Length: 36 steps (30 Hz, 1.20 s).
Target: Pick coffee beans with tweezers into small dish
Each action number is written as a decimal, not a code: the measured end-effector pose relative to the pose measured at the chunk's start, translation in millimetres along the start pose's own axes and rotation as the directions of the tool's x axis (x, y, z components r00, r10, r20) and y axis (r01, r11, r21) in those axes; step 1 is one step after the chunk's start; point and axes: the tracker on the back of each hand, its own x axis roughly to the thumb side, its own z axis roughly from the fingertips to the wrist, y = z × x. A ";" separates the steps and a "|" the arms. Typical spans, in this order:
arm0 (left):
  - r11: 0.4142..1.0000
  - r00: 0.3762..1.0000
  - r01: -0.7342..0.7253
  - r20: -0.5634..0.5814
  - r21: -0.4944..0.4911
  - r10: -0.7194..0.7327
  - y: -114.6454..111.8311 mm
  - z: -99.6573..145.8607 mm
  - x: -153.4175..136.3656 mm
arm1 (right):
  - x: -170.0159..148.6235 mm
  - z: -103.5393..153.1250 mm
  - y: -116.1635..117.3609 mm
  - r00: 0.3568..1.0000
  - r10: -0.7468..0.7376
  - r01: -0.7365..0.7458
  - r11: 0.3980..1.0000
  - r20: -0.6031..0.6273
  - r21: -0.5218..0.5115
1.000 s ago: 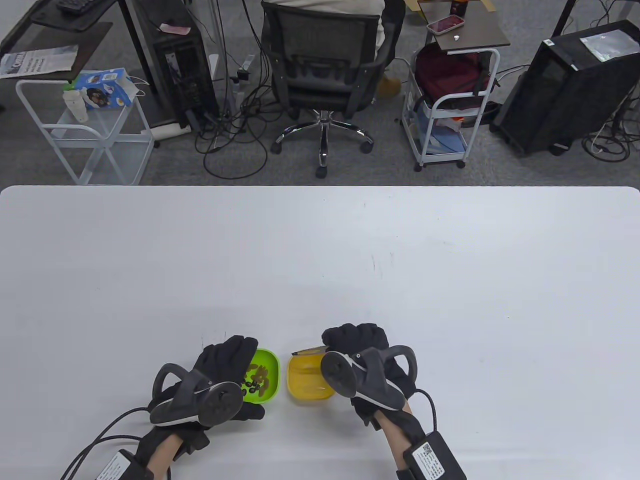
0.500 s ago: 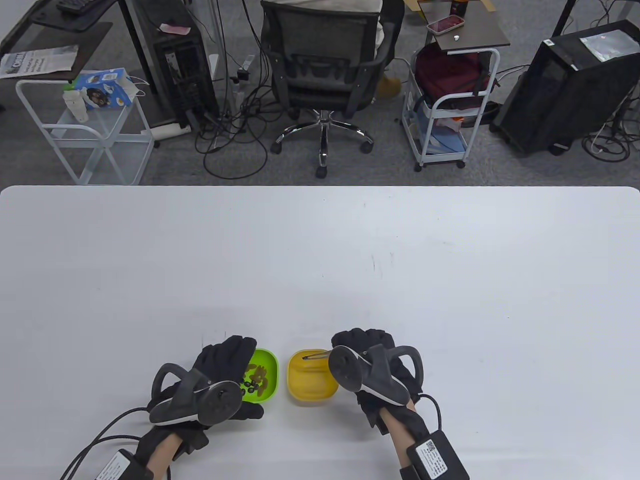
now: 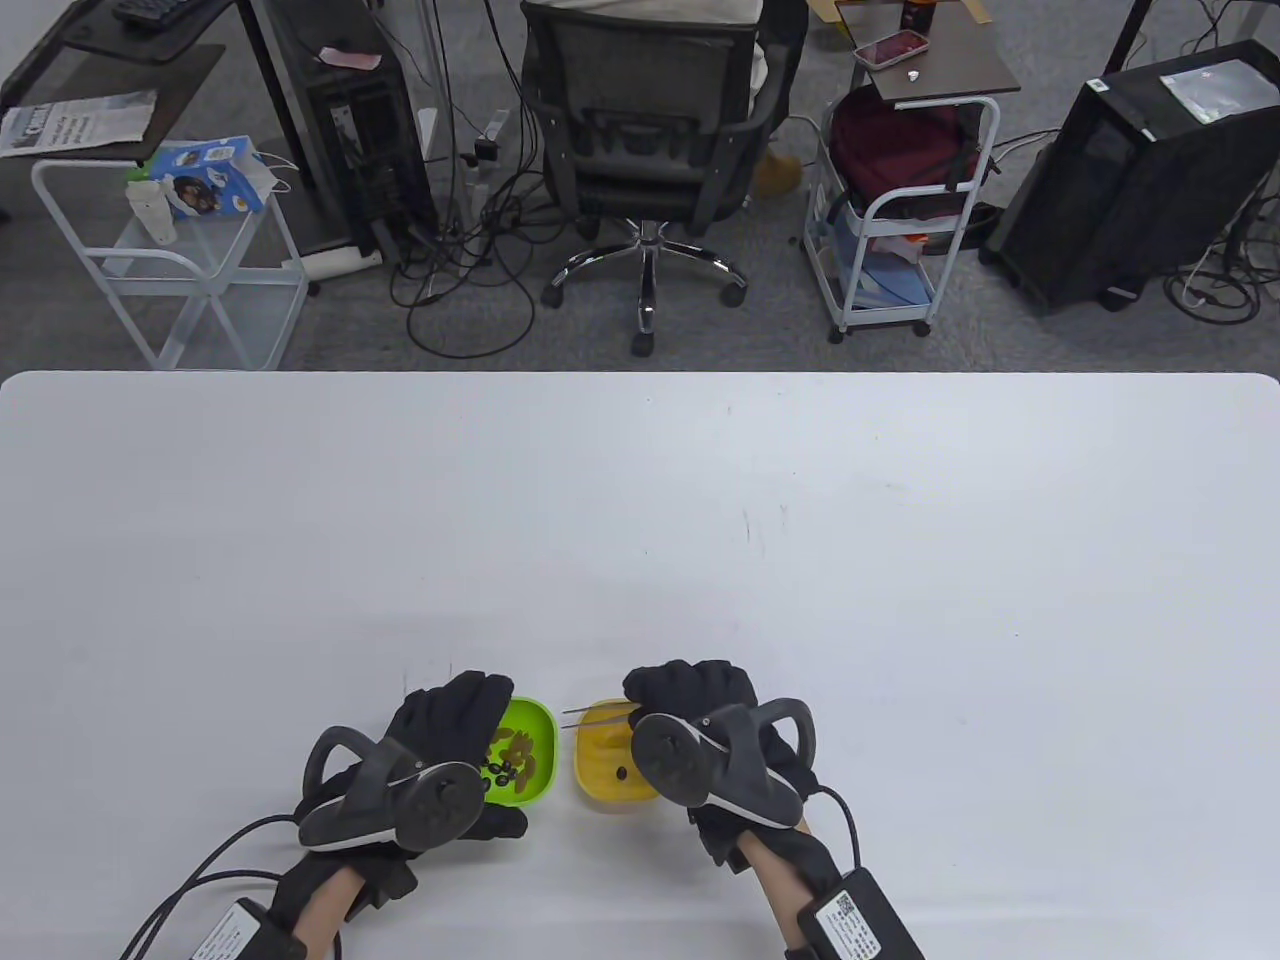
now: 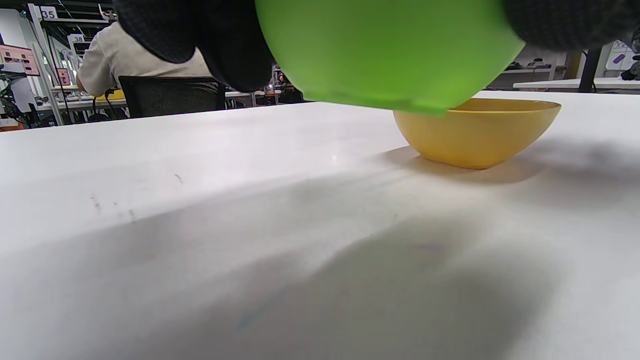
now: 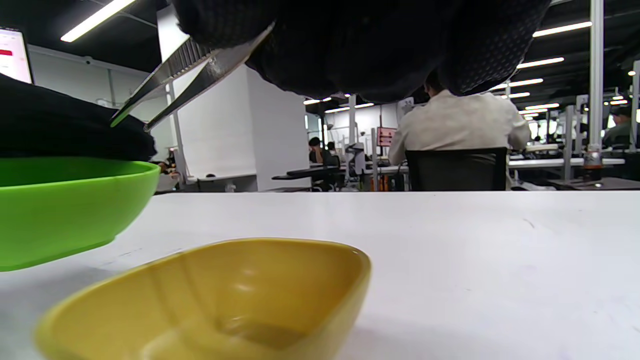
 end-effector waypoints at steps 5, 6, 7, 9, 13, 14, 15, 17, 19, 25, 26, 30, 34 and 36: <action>1.000 1.000 0.003 0.002 0.002 -0.003 -0.1 0.2 0.7 | 18.2 -1.3 2.6 0.998 0.013 -0.012 1.000 0.063 -0.013; 1.000 1.000 0.003 0.003 0.001 -0.003 -0.2 0.2 0.9 | 21.5 -1.5 3.8 0.997 0.018 -0.018 1.000 0.073 -0.008; 1.000 1.000 0.004 0.003 0.001 -0.004 -0.3 0.1 1.0 | 23.5 -1.6 4.7 0.997 0.022 -0.022 1.000 0.080 -0.007; 1.000 1.000 0.005 0.005 0.000 -0.005 -0.4 0.1 1.5 | 29.2 -2.3 7.8 0.994 0.043 -0.043 0.999 0.099 -0.002; 1.000 1.000 0.007 0.007 0.000 -0.007 -0.6 0.2 2.0 | 36.1 -2.9 12.0 0.989 0.084 -0.085 0.996 0.123 0.003; 1.000 1.000 0.007 0.007 0.000 -0.007 -0.6 0.2 2.1 | 37.9 -2.8 12.9 0.987 0.092 -0.093 0.996 0.130 0.004; 1.000 1.000 0.007 0.007 0.001 -0.007 -0.6 0.2 2.1 | 39.3 -2.4 13.5 0.986 0.095 -0.096 0.995 0.138 0.001; 1.000 1.000 0.007 0.007 0.001 -0.007 -0.7 0.3 2.2 | 42.2 -2.0 14.7 0.984 0.095 -0.097 0.995 0.149 0.002; 1.000 1.000 0.008 0.007 0.001 -0.008 -0.8 0.3 2.3 | 44.8 -1.8 15.5 0.981 0.113 -0.115 0.993 0.160 0.000; 1.000 1.000 0.013 0.007 0.000 -0.013 -0.8 0.1 2.8 | 51.9 -1.6 18.8 0.969 0.166 -0.169 0.986 0.184 0.000; 1.000 1.000 0.015 0.007 0.000 -0.015 -0.7 0.1 2.9 | 52.8 -1.6 19.3 0.967 0.175 -0.178 0.984 0.187 -0.002; 1.000 1.000 0.017 0.008 0.002 -0.017 -0.6 0.1 3.1 | 56.3 -1.5 20.4 0.956 0.214 -0.217 0.976 0.198 -0.008; 1.000 1.000 0.018 0.008 0.002 -0.018 -0.8 0.1 3.4 | 58.3 -1.7 21.1 0.952 0.227 -0.230 0.973 0.203 -0.008; 1.000 1.000 0.017 0.010 0.002 -0.017 -0.8 0.0 3.7 | 59.5 -1.9 21.8 0.950 0.235 -0.238 0.971 0.205 -0.007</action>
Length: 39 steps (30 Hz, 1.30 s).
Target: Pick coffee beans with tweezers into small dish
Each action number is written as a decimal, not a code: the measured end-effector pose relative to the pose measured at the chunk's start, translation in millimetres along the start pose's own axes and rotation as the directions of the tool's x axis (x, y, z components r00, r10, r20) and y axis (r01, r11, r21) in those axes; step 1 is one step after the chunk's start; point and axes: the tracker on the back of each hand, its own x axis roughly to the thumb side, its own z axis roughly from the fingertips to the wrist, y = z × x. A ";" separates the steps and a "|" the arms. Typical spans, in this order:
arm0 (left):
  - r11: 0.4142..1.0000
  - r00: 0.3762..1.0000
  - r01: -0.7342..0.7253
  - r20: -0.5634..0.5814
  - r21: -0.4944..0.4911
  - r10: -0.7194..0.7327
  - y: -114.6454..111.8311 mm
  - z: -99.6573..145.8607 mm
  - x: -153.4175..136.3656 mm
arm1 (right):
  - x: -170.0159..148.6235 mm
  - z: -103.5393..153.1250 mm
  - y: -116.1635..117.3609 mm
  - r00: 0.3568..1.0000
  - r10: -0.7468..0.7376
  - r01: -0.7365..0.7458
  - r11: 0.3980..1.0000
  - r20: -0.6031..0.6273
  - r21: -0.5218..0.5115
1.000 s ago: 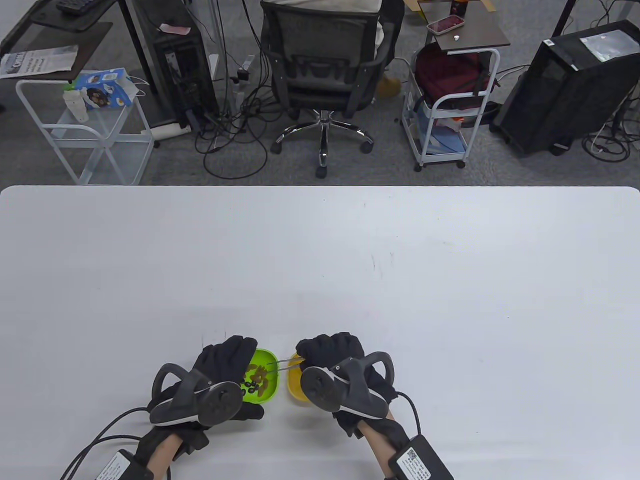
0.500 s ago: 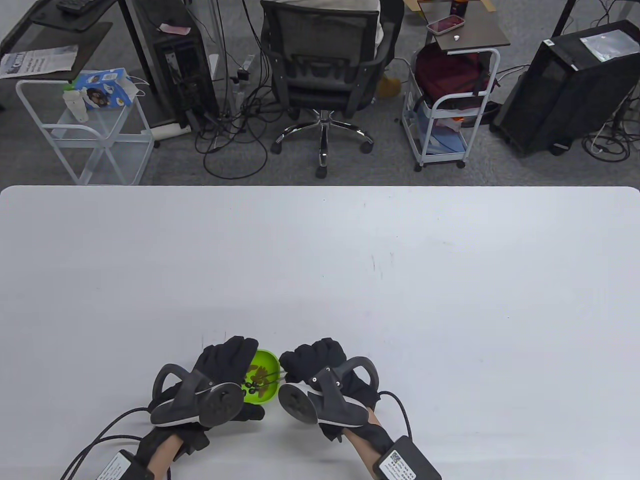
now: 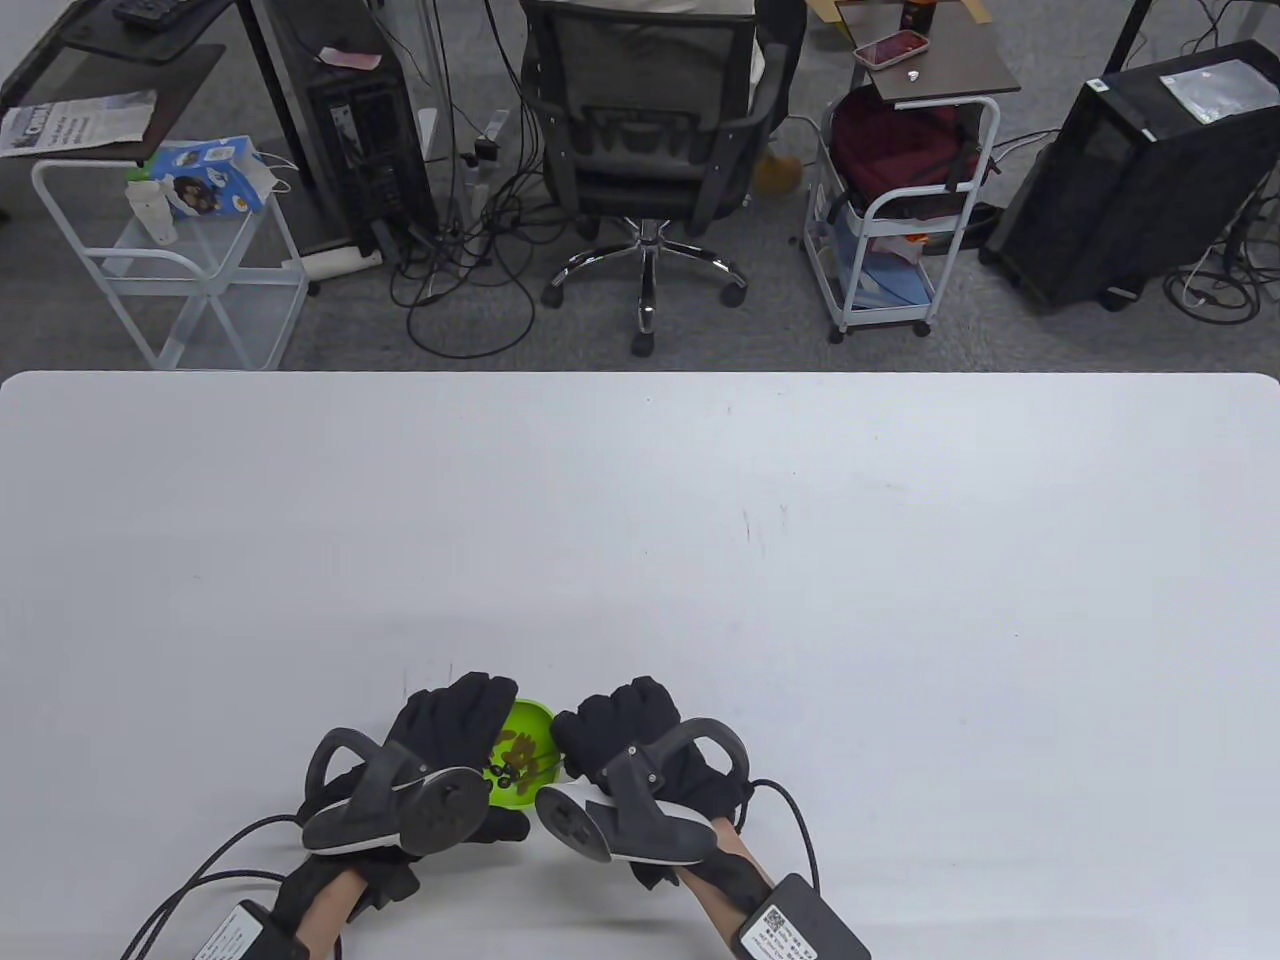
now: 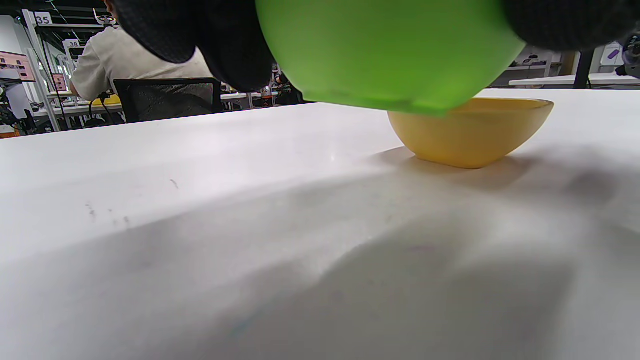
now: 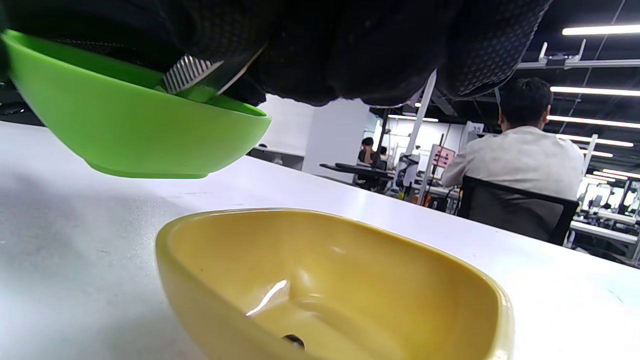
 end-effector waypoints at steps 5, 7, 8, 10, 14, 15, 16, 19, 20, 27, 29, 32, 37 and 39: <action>1.000 1.000 0.002 0.003 0.000 -0.002 -0.2 -0.1 0.8 | 2.0 -1.1 0.9 1.000 0.021 -0.021 1.000 0.003 0.008; 1.000 1.000 0.004 0.004 0.000 -0.004 -0.3 -0.1 1.1 | 2.0 -1.5 0.6 1.000 0.028 -0.028 0.999 0.002 0.016; 1.000 1.000 0.004 0.004 0.000 -0.004 -0.4 -0.1 1.2 | 2.1 -1.5 0.8 1.000 0.030 -0.030 0.999 0.002 0.016; 1.000 1.000 0.004 0.006 -0.001 -0.004 -0.4 0.0 1.4 | 2.1 -1.5 -0.1 1.000 0.030 -0.030 0.999 0.002 0.018; 1.000 1.000 0.006 0.007 -0.001 -0.006 -0.5 -0.2 1.9 | 1.9 -1.9 -1.7 0.999 0.041 -0.041 0.999 -0.002 0.024; 1.000 1.000 0.006 0.008 -0.001 -0.006 -0.6 -0.2 2.0 | 1.9 -2.0 -1.6 0.999 0.039 -0.039 0.999 -0.002 0.026; 1.000 1.000 0.005 0.008 0.000 -0.005 -0.6 -0.1 2.0 | 2.2 -2.2 -0.9 0.999 0.037 -0.036 0.999 -0.003 0.028; 1.000 1.000 0.007 0.008 -0.001 -0.007 -0.7 -0.1 2.2 | 2.5 -2.5 -1.3 0.999 0.042 -0.041 0.999 -0.002 0.036; 1.000 1.000 0.007 0.008 -0.002 -0.007 -0.6 -0.1 2.2 | 2.4 -2.5 -1.9 0.999 0.042 -0.042 0.998 -0.002 0.036; 1.000 1.000 0.008 0.008 -0.002 -0.008 -0.8 -0.3 2.5 | 2.0 -3.4 -0.5 1.000 0.031 -0.030 0.999 -0.007 0.043; 1.000 1.000 0.009 0.007 -0.003 -0.009 -0.7 -0.3 2.5 | 1.3 -3.4 -0.6 1.000 0.027 -0.026 0.999 -0.010 0.044; 1.000 1.000 0.009 0.007 -0.003 -0.009 -0.5 -0.3 2.4 | -2.0 -3.4 -2.1 1.000 0.010 -0.009 0.999 -0.023 0.040; 1.000 1.000 0.007 0.006 -0.002 -0.007 -0.3 -0.2 2.0 | -12.0 -2.4 -6.2 0.998 -0.029 0.030 0.999 -0.057 0.023; 1.000 1.000 0.007 0.005 -0.003 -0.007 -0.4 -0.2 1.8 | -17.1 -1.6 -7.9 0.996 -0.050 0.052 0.998 -0.074 0.018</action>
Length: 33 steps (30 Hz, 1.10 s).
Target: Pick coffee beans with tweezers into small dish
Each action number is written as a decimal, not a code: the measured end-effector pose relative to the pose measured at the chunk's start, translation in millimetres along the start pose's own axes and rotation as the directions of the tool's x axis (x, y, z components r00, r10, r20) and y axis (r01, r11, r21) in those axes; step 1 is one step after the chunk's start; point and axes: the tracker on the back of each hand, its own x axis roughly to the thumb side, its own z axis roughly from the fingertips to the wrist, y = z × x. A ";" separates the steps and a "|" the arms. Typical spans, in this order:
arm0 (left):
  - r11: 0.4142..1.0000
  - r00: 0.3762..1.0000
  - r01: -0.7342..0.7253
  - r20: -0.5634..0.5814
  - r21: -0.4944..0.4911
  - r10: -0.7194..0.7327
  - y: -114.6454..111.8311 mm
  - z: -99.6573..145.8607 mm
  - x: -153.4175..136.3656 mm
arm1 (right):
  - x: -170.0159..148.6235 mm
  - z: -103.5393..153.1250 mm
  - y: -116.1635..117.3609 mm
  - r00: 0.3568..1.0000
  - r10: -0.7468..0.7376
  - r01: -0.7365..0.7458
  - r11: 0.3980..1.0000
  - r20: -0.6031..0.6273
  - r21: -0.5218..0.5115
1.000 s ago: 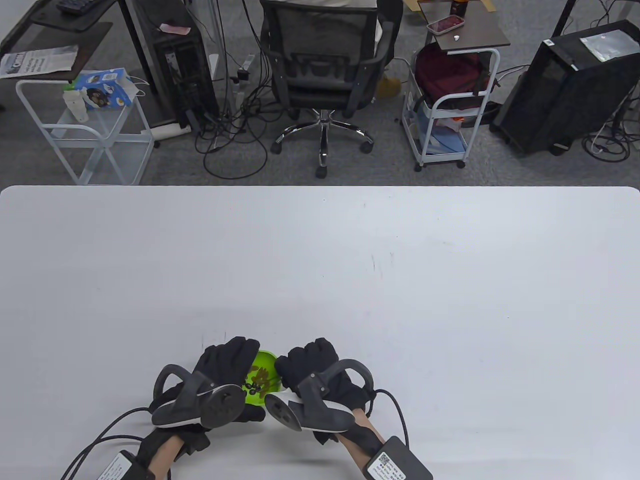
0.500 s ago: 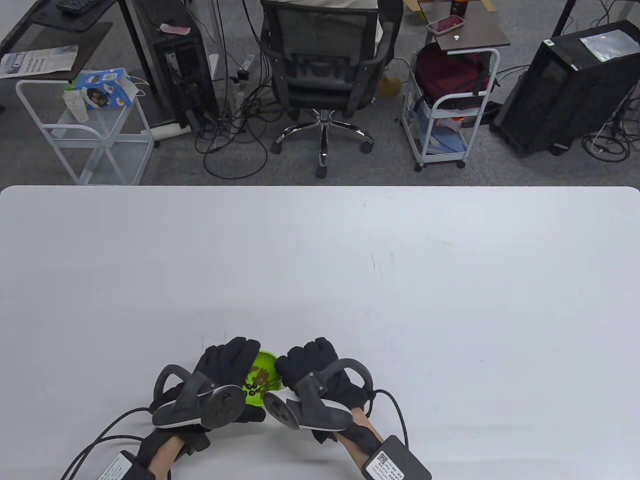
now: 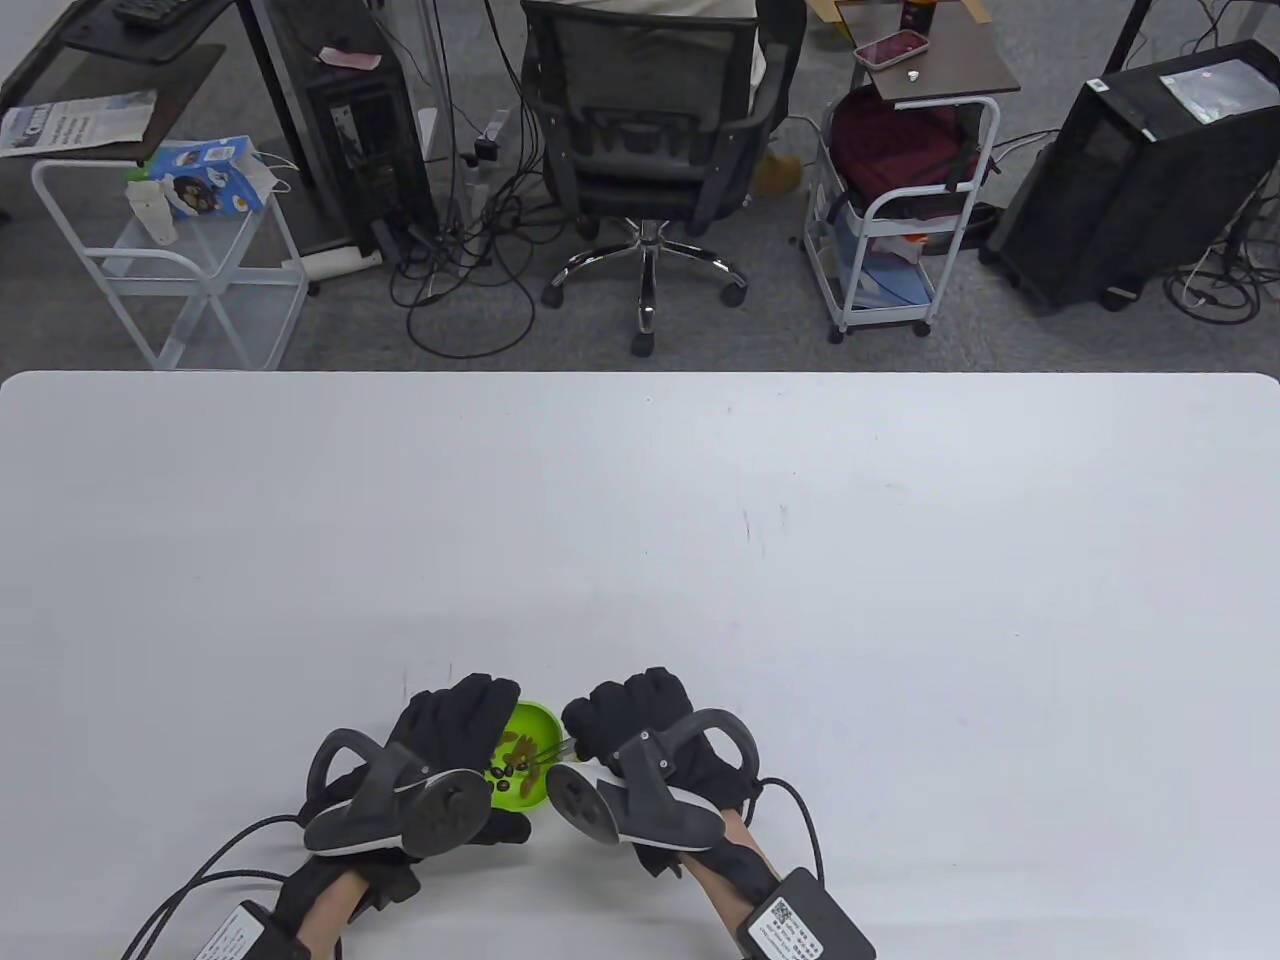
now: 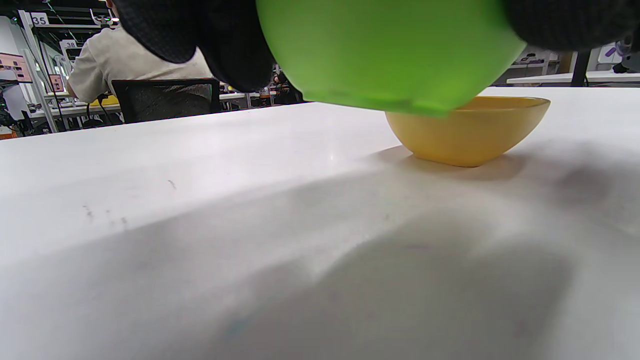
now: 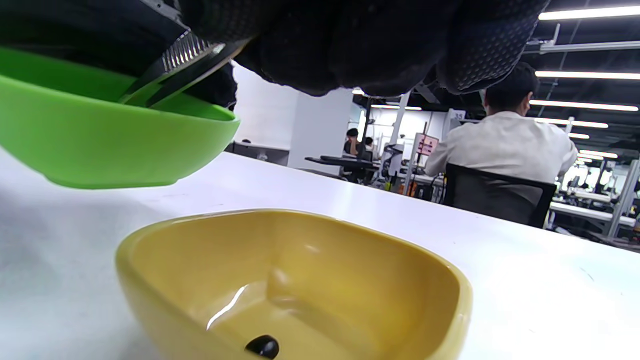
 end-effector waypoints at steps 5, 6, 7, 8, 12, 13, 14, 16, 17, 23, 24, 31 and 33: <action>1.000 1.000 -0.001 -0.002 0.000 0.001 0.1 0.2 -0.6 | -12.6 2.8 -3.9 0.999 -0.031 0.031 0.999 -0.039 -0.012; 1.000 1.000 -0.001 -0.002 0.000 0.001 0.1 0.2 -0.6 | -15.2 3.6 -4.6 0.998 -0.038 0.037 0.999 -0.047 -0.014; 1.000 1.000 -0.001 -0.004 0.002 0.001 0.2 0.3 -0.8 | -18.9 4.7 -5.6 0.997 -0.049 0.048 0.999 -0.057 -0.018; 1.000 1.000 -0.002 -0.004 0.002 0.002 0.3 0.5 -0.8 | -21.4 5.4 -6.2 0.996 -0.059 0.058 0.998 -0.065 -0.020; 1.000 1.000 0.000 -0.003 0.001 0.000 0.1 0.6 -1.1 | -36.4 9.2 -7.9 0.989 -0.090 0.088 0.996 -0.114 -0.027; 1.000 1.000 0.000 -0.003 0.000 0.000 0.1 0.6 -1.1 | -39.4 9.8 -7.8 0.988 -0.096 0.093 0.995 -0.124 -0.027; 1.000 1.000 0.000 -0.003 0.000 0.000 0.1 0.5 -1.0 | -42.3 10.5 -7.6 0.986 -0.101 0.098 0.995 -0.134 -0.028; 1.000 1.000 0.001 -0.003 0.000 -0.001 0.0 0.3 -1.1 | -49.0 12.0 -6.4 0.982 -0.109 0.107 0.994 -0.155 -0.023; 1.000 1.000 -0.003 -0.004 -0.002 0.003 -0.3 0.4 -1.3 | -52.1 12.6 -5.4 0.980 -0.110 0.108 0.994 -0.165 -0.017; 1.000 1.000 -0.006 -0.009 0.000 0.006 0.2 1.7 -3.3 | -68.1 15.4 3.7 0.967 -0.127 0.134 0.991 -0.222 0.016; 1.000 1.000 -0.006 -0.010 0.001 0.006 0.2 1.7 -3.4 | -70.0 15.8 5.4 0.966 -0.122 0.131 0.991 -0.228 0.022; 1.000 1.000 -0.007 -0.008 0.004 0.007 0.0 1.6 -2.8 | -77.7 17.2 10.7 0.959 -0.116 0.131 0.990 -0.260 0.044; 1.000 1.000 -0.005 -0.008 0.003 0.005 0.1 1.7 -2.7 | -78.3 17.6 11.3 0.958 -0.115 0.132 0.990 -0.262 0.048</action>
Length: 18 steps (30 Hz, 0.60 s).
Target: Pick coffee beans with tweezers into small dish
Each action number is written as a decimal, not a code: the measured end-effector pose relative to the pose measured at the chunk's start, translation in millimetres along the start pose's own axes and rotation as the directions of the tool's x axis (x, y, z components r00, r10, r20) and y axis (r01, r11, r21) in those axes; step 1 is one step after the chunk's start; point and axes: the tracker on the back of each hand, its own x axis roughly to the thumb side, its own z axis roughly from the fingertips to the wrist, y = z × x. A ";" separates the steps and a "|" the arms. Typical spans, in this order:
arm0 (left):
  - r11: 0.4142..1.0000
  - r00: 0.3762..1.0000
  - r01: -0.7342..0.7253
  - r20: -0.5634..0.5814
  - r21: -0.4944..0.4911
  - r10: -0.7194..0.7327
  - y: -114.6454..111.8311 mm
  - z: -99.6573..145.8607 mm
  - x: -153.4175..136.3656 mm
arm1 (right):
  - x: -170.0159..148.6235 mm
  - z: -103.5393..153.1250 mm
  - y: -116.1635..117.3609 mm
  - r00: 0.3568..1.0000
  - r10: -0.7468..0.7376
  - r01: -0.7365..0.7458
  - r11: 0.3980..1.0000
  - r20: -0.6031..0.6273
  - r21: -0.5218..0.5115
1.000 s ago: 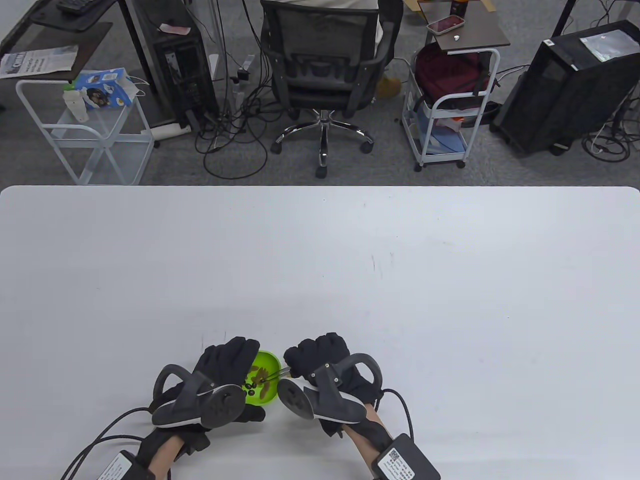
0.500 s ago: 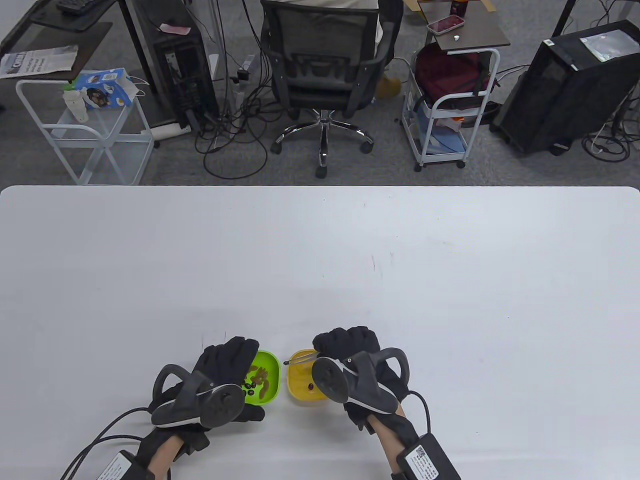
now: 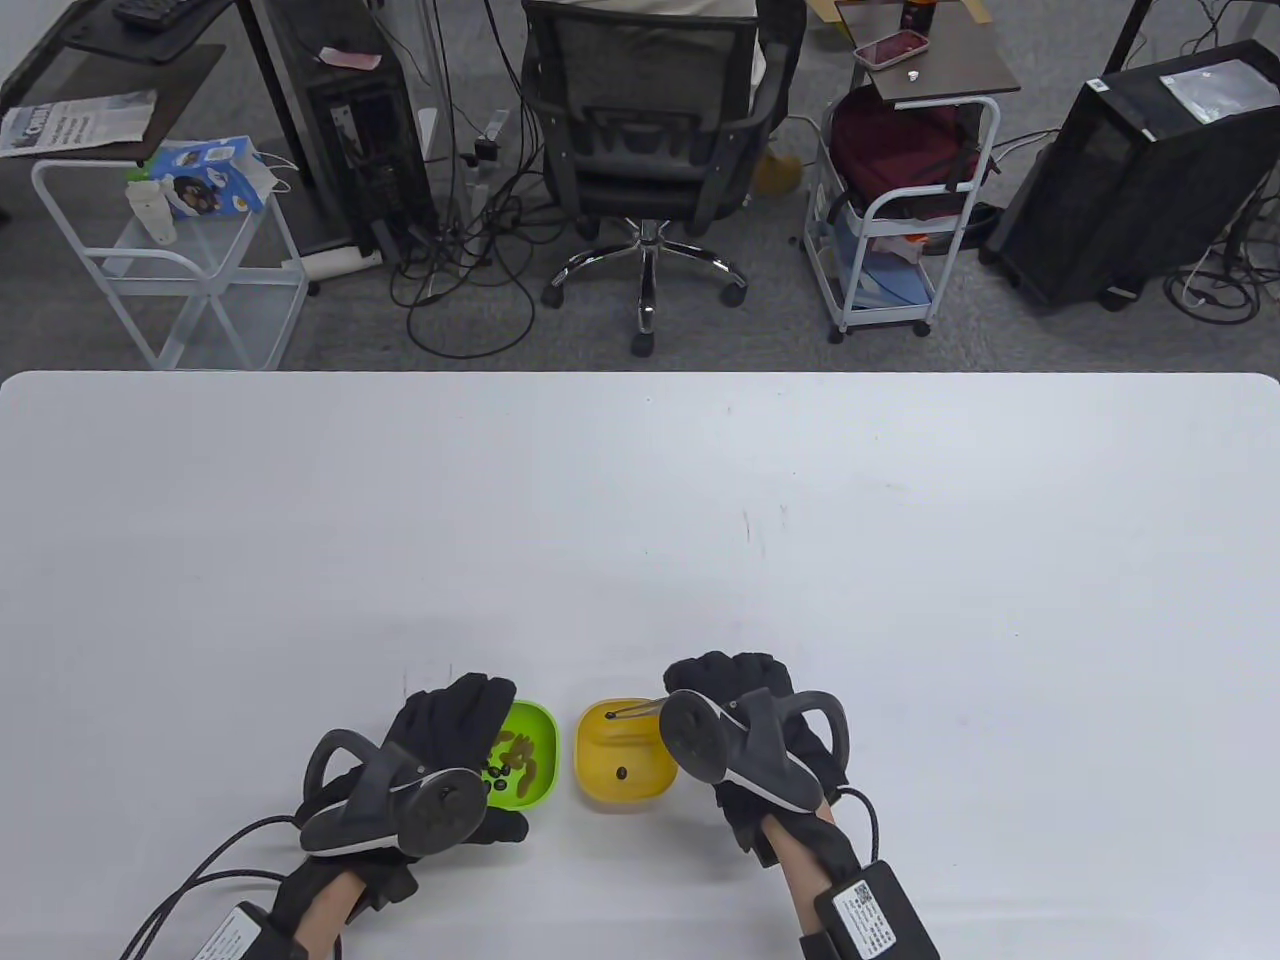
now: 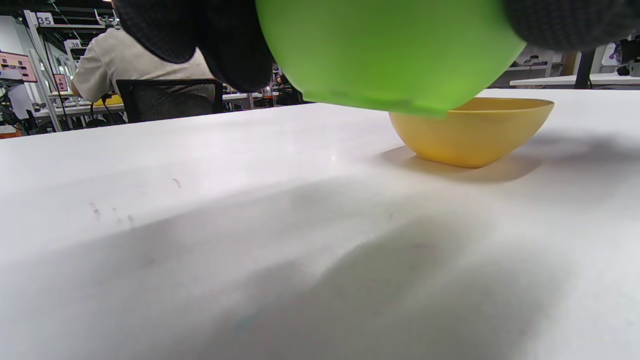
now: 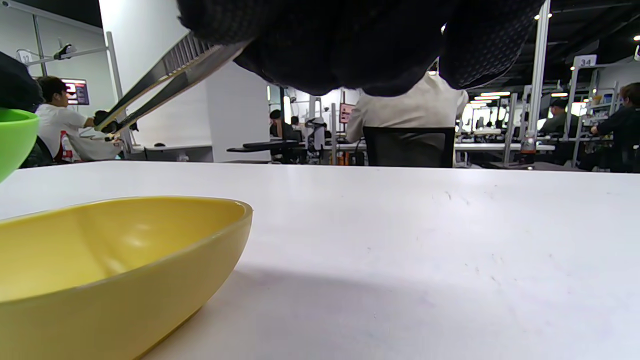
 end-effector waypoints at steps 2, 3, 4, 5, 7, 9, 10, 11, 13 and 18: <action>1.000 1.000 0.000 0.000 0.002 0.000 0.2 0.1 -0.1 | 0.1 0.3 -0.7 1.000 0.001 -0.001 1.000 -0.002 0.003; 1.000 1.000 -0.001 0.000 0.002 0.001 0.2 0.2 -0.2 | 0.3 0.2 -0.5 1.000 -0.001 0.001 1.000 0.000 0.011; 1.000 1.000 -0.001 0.000 0.003 0.001 0.2 0.2 -0.2 | 0.4 0.2 -0.4 1.000 -0.001 0.001 1.000 0.000 0.015; 1.000 1.000 -0.001 0.000 0.003 0.001 0.3 0.3 -0.2 | 0.6 0.2 0.0 1.000 0.001 -0.001 1.000 0.000 0.015; 1.000 1.000 0.000 0.000 0.003 0.000 0.3 0.3 -0.1 | 0.2 0.0 0.6 1.000 0.001 -0.001 1.000 -0.004 0.015; 1.000 1.000 0.000 0.000 0.003 0.000 0.3 0.3 -0.1 | -1.5 -0.1 0.9 1.000 -0.028 0.028 0.999 -0.011 0.016; 1.000 1.000 0.000 0.000 0.003 0.000 0.3 0.3 -0.1 | -2.3 -0.6 1.1 0.999 -0.049 0.050 0.998 -0.013 0.025; 1.000 1.000 0.001 0.000 0.004 -0.001 0.3 0.3 -0.2 | -2.6 -0.5 1.1 0.998 -0.056 0.057 0.998 -0.015 0.029; 1.000 1.000 0.001 0.001 0.004 -0.001 0.2 0.3 -0.1 | -3.2 -0.5 0.3 0.998 -0.054 0.054 0.998 -0.016 0.012; 1.000 1.000 0.002 0.002 0.004 -0.002 0.1 0.4 0.2 | -0.5 0.2 -2.0 0.996 -0.085 0.085 0.996 -0.001 -0.010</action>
